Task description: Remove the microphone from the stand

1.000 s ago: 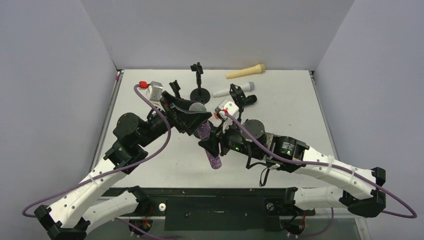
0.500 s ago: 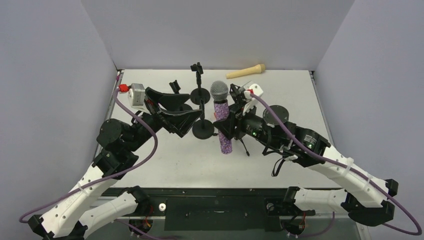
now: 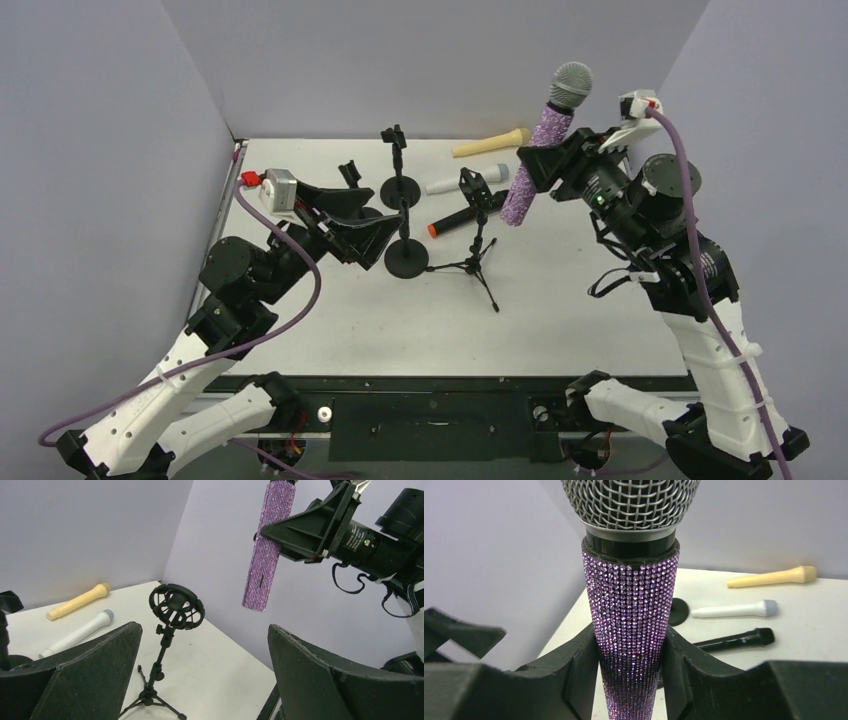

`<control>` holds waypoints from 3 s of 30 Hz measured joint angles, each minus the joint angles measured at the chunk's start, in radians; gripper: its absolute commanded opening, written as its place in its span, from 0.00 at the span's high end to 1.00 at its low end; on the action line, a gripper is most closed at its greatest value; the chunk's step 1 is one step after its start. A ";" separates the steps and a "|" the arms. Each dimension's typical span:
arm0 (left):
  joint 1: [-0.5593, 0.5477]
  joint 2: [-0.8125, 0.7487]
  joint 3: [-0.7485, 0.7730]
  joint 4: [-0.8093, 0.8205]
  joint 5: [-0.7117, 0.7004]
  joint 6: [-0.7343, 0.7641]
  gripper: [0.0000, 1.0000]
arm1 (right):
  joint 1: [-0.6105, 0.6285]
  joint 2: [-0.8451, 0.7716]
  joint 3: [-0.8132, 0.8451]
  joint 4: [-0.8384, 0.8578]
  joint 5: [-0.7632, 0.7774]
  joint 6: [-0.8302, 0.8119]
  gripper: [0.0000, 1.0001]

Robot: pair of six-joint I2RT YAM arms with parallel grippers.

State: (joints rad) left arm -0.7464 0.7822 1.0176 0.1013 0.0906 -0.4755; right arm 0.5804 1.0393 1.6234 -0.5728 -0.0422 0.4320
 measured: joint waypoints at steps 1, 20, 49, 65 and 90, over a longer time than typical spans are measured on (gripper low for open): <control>0.000 0.000 -0.004 -0.004 -0.006 0.005 0.04 | -0.063 0.002 0.000 -0.002 -0.027 0.009 1.00; 0.017 -0.004 -0.082 -0.171 -0.054 0.076 0.04 | -0.671 0.552 -0.245 0.138 -0.359 0.185 1.00; 0.035 0.036 -0.165 -0.279 -0.100 0.064 0.04 | -0.553 1.031 -0.123 0.072 -0.174 0.155 0.70; 0.035 0.080 -0.159 -0.413 -0.252 0.033 0.04 | -0.547 1.031 -0.123 0.071 -0.148 0.137 0.40; 0.035 0.150 0.005 -0.531 -0.455 0.016 0.04 | -0.547 0.628 -0.076 -0.010 -0.111 0.133 0.38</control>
State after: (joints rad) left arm -0.7116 0.9321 1.0222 -0.4301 -0.3645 -0.4595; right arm 0.0334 1.6672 1.5471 -0.5831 -0.1532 0.5648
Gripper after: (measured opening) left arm 0.965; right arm 0.619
